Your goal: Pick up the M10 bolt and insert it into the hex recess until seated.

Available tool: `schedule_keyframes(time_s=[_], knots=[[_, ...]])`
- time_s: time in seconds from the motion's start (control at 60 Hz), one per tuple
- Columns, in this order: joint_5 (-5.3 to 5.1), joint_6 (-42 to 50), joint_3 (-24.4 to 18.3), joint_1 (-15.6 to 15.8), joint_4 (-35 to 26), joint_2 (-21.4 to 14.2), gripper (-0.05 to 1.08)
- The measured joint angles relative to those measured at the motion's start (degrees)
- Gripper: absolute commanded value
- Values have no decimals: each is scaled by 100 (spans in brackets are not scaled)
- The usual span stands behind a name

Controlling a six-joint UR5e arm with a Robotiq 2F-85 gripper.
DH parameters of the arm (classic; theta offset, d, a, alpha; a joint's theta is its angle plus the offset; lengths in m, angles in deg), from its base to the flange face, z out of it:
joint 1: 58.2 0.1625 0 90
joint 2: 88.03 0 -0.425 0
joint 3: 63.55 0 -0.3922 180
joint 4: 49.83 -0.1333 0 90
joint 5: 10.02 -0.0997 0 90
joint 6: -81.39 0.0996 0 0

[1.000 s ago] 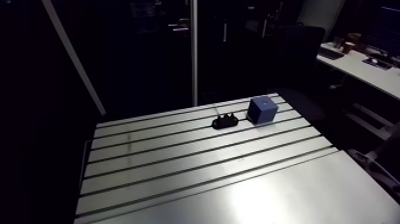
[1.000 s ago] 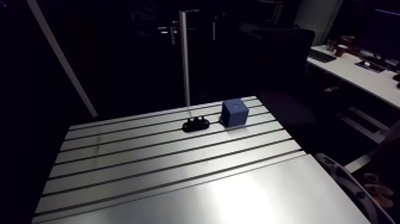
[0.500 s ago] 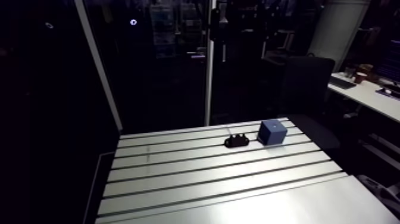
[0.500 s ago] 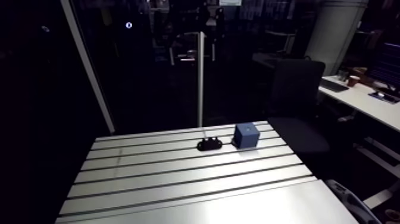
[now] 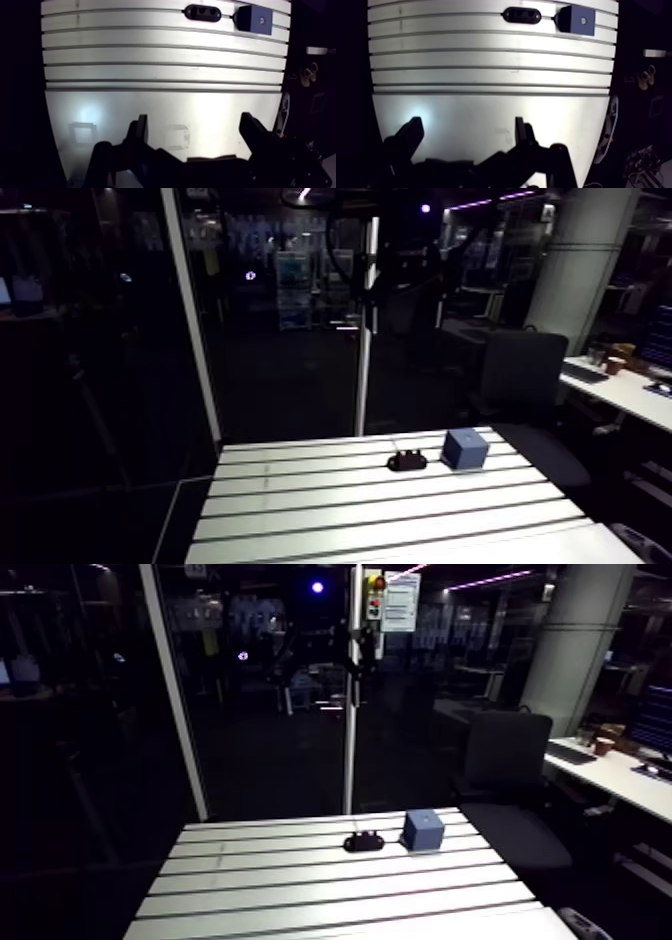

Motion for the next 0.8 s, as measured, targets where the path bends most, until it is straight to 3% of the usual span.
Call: schedule_keyframes(time_s=[0.25, 0.55, 0.8], knots=[[-39, 0, 69, 5, 124, -28, 0], [-267, 60, 78, -95, 360, -20, 0], [-335, 73, 87, -119, 408, -18, 0]])
